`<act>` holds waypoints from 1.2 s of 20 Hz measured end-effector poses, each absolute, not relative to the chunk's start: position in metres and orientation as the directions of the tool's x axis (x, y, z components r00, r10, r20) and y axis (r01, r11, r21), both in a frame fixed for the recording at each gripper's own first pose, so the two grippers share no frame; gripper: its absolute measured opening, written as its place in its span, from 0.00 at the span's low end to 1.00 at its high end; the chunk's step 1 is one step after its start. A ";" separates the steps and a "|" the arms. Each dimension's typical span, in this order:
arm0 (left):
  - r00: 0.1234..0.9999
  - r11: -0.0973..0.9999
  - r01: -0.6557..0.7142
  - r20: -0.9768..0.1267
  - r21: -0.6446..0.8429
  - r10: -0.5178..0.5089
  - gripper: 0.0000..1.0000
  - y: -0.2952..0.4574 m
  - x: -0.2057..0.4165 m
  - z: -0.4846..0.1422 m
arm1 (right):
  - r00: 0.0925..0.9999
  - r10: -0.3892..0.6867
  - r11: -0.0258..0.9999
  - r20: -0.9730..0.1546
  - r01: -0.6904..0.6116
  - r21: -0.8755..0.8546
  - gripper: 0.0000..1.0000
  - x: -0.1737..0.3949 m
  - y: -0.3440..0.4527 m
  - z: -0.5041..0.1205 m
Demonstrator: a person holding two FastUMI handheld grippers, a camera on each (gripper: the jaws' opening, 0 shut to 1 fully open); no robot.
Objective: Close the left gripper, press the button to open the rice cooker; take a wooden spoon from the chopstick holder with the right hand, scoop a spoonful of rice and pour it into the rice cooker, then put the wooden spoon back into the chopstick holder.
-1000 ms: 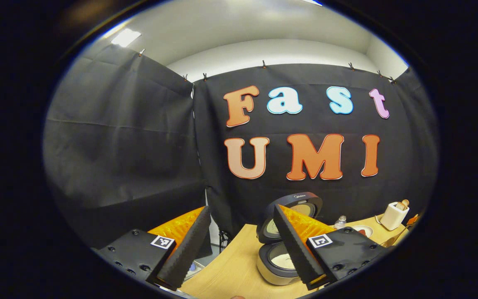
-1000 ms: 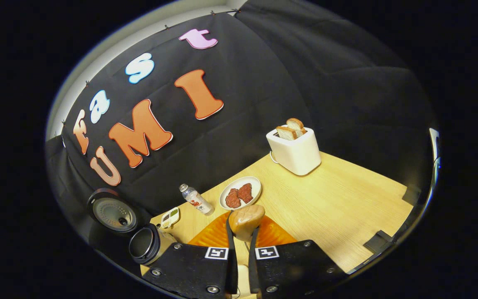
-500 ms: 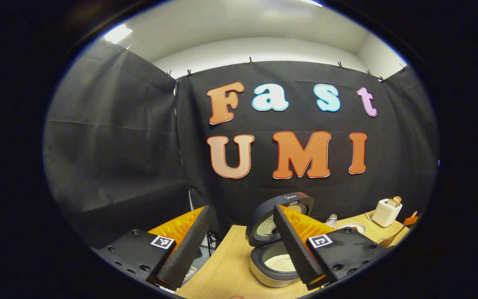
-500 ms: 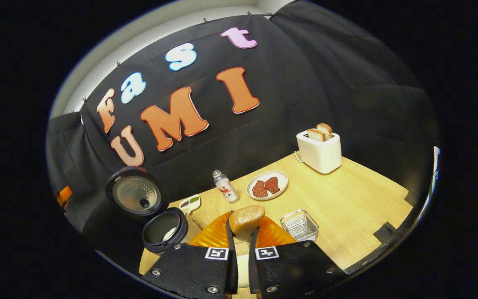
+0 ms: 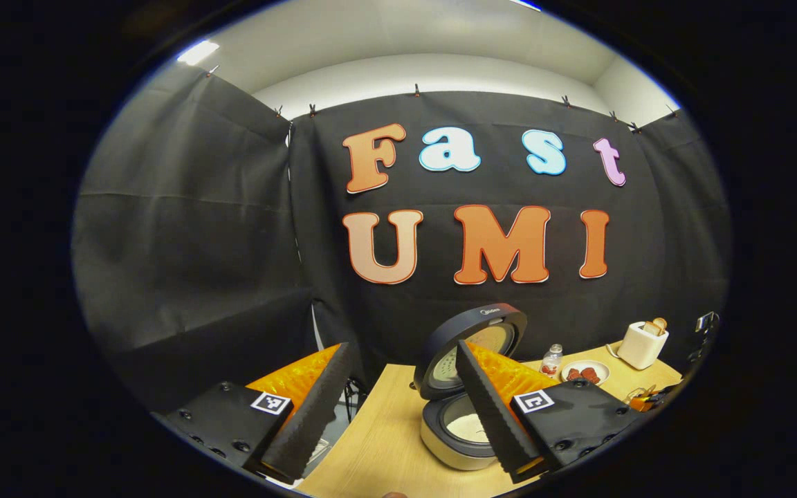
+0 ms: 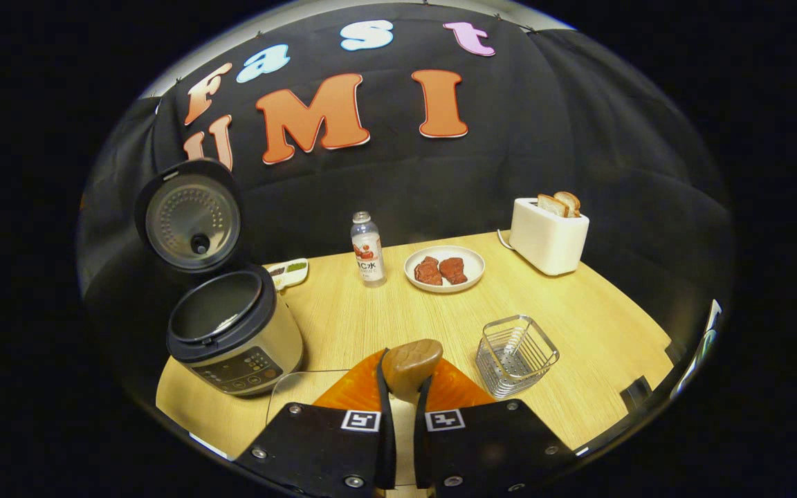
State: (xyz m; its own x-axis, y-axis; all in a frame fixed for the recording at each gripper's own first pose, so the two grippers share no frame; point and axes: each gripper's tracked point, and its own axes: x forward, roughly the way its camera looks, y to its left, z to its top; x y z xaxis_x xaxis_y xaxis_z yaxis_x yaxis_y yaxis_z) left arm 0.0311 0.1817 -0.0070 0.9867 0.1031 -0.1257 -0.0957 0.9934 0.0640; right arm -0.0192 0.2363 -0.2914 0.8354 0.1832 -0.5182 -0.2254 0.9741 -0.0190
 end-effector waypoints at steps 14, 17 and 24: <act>0.974 0.988 -0.143 -0.167 0.054 0.150 0.97 0.207 0.023 -0.020 | 0.723 0.386 0.865 -0.573 -0.067 0.498 0.10 -0.048 0.292 -0.321; 0.975 0.988 -0.146 -0.164 0.052 0.152 0.98 0.207 0.022 -0.019 | 0.725 0.381 0.821 -0.574 0.019 0.570 0.10 -0.044 0.279 -0.327; 0.977 0.987 -0.147 -0.148 0.061 0.155 1.00 0.208 0.018 -0.010 | 0.707 0.400 0.709 -0.583 0.165 0.686 0.10 -0.044 0.263 -0.335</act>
State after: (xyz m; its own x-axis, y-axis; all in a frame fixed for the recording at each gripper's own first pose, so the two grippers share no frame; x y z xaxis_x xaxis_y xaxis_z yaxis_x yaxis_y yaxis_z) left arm 0.0181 0.2084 -0.0097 0.9768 0.1547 -0.1481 -0.1471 0.9872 0.0614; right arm -0.0440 0.2631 -0.3346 0.7073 0.3997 -0.5831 0.1652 0.7085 0.6861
